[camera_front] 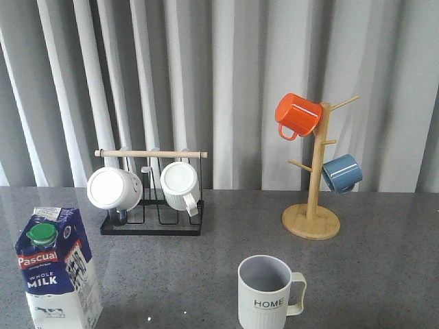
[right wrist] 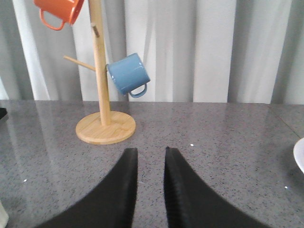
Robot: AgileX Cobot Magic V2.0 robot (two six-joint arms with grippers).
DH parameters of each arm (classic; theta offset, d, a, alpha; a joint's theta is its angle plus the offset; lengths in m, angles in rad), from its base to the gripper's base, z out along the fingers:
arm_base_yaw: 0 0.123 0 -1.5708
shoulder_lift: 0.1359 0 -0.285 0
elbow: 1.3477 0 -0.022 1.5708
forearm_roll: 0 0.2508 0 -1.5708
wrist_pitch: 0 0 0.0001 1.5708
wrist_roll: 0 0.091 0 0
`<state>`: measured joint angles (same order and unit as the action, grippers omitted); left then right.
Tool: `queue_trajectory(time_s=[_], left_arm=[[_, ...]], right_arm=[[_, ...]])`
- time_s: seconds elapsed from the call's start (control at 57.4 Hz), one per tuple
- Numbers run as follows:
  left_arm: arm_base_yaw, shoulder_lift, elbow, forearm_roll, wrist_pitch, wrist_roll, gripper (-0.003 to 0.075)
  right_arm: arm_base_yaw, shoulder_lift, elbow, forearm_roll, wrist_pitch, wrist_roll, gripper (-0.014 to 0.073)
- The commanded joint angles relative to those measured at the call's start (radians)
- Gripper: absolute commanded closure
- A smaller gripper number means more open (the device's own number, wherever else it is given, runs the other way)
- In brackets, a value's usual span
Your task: Place milk next to cup
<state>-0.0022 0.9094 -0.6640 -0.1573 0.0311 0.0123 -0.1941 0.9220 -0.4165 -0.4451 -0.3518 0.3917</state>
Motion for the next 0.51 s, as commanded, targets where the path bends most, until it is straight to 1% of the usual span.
queue_trajectory(time_s=[0.0,0.017,0.035,0.261,0.314,0.401,0.488], left_arm=[[-0.008,-0.005,-0.035,-0.006,-0.072,0.001,0.0186],[-0.008,-0.005,-0.035,-0.006,-0.072,0.001,0.0186],[-0.008,-0.005,-0.035,-0.006,-0.072,0.001,0.0186],[-0.008,-0.005,-0.035,-0.006,-0.072,0.001,0.0186],[-0.008,-0.005,-0.035,-0.006,-0.072,0.001,0.0186],[-0.008,-0.005,-0.035,-0.006,-0.072,0.001,0.0186],[-0.008,-0.005,-0.035,-0.006,-0.072,0.001,0.0186]], right_arm=[[-0.009,-0.032,-0.024,-0.137,-0.064,0.086,0.058],[-0.009,-0.041,-0.024,-0.156,-0.062,0.096,0.0608],[-0.009,-0.047,-0.024,-0.161,-0.062,0.101,0.061],[-0.009,-0.114,-0.024,-0.175,-0.018,0.109,0.0601],[-0.009,-0.116,-0.024,-0.175,-0.023,0.103,0.0601],[-0.009,-0.116,-0.024,-0.175,-0.044,0.053,0.0601],[-0.009,-0.116,-0.024,-0.177,-0.048,0.064,0.0601]])
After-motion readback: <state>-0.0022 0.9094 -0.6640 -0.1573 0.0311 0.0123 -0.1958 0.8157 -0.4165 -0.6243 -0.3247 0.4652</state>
